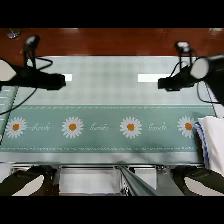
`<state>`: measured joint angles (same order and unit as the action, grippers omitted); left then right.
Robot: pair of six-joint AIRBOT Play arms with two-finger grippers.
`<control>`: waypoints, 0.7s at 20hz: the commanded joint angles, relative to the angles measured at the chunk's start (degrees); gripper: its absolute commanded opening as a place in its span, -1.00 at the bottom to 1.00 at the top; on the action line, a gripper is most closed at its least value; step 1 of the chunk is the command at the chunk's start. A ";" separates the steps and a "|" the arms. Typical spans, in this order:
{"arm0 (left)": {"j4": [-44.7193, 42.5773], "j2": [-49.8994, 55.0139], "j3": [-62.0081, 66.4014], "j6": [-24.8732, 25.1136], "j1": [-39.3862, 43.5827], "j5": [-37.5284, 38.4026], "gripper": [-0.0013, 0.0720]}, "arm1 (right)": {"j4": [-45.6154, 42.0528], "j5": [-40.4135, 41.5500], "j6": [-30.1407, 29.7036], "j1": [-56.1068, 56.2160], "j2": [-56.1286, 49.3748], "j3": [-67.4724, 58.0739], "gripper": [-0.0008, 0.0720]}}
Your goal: Fold the shirts.
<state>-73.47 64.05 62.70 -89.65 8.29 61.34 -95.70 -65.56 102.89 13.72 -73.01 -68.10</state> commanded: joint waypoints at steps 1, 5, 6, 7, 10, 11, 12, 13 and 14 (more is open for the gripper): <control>-4.17 1.42 -3.32 -2.58 0.66 0.15 -0.91 | -5.86 -0.39 2.45 3.17 -2.71 3.52 -0.87; -4.11 1.46 -3.17 -2.60 0.66 0.20 -0.91 | -5.49 -0.90 2.60 3.17 -2.58 3.52 -0.87; -4.11 1.46 -3.17 -2.62 0.66 0.20 -0.91 | -5.49 -0.87 2.60 3.17 -2.58 3.52 -0.87; -4.11 1.46 -3.17 -2.62 0.68 0.20 -0.91 | -5.49 -0.87 2.60 3.17 -2.58 3.52 -0.87; -4.11 1.46 -3.17 -2.60 0.66 0.20 -0.91 | -5.49 -0.87 2.60 3.17 -2.58 3.52 -0.87; -4.11 1.46 -3.17 -2.60 0.66 0.20 -0.91 | -5.49 -0.87 2.60 3.17 -2.58 3.52 -0.87; -4.11 1.46 -3.17 -2.60 0.66 0.20 -0.91 | -5.49 -0.87 2.60 3.17 -2.58 3.52 -0.87; -4.11 1.46 -3.17 -2.60 0.66 0.20 -0.91 | -5.49 -0.87 2.60 3.17 -2.58 3.52 -0.87; -4.11 1.46 -3.17 -2.60 0.66 0.20 -0.91 | -5.49 -0.87 2.60 3.17 -2.58 3.52 -0.87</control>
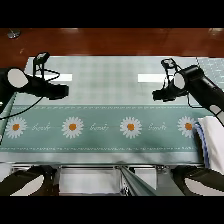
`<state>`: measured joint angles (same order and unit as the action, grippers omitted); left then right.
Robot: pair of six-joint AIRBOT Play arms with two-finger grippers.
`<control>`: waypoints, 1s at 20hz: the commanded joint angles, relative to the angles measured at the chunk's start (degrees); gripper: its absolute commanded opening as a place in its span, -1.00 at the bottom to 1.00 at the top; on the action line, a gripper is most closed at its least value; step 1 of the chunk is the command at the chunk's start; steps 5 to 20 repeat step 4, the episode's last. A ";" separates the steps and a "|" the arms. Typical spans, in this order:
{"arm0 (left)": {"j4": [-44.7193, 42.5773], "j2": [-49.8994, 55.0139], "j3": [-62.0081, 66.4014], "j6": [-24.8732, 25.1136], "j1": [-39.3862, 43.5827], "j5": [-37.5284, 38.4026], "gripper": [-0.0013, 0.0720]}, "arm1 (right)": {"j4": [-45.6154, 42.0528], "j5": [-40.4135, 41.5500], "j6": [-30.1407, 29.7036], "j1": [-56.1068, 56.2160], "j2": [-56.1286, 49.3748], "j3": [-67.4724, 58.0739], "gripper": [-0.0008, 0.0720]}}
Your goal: Fold the shirts.
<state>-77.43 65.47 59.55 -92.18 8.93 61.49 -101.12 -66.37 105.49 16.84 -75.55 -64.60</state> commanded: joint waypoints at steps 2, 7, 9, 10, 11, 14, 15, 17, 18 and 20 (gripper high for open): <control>-0.15 0.04 -0.02 -0.07 0.02 0.04 -0.91 | -0.07 -0.07 0.00 0.04 -0.04 0.02 -0.87; -0.15 0.04 -0.02 -0.07 0.02 0.04 -0.91 | -0.07 -0.07 0.00 0.04 -0.04 0.02 -0.87; -0.15 0.04 -0.02 -0.07 0.02 0.04 -0.91 | -0.07 -0.07 0.00 0.04 -0.04 0.02 -0.87; -0.15 0.04 -0.02 -0.07 0.02 0.04 -0.91 | -0.07 -0.07 0.00 0.04 -0.04 0.02 -0.87; -0.15 0.04 -0.02 -0.07 0.02 0.04 -0.91 | -0.07 -0.07 0.00 0.04 -0.04 0.02 -0.87; -0.15 0.04 -0.02 -0.07 0.02 0.04 -0.91 | -0.07 -0.07 0.00 0.04 -0.04 0.02 -0.87; -0.15 0.04 -0.02 -0.07 0.02 0.04 -0.91 | -0.07 -0.07 0.00 0.04 -0.04 0.02 -0.87; -0.15 0.04 -0.02 -0.07 0.02 0.04 -0.91 | -0.07 -0.07 0.00 0.04 -0.04 0.02 -0.87; -0.15 0.04 -0.02 -0.07 0.02 0.04 -0.91 | -0.07 -0.07 0.00 0.04 -0.04 0.02 -0.87; -0.15 0.04 -0.02 -0.07 0.02 0.04 -0.91 | -0.07 -0.07 0.00 0.04 -0.04 0.02 -0.87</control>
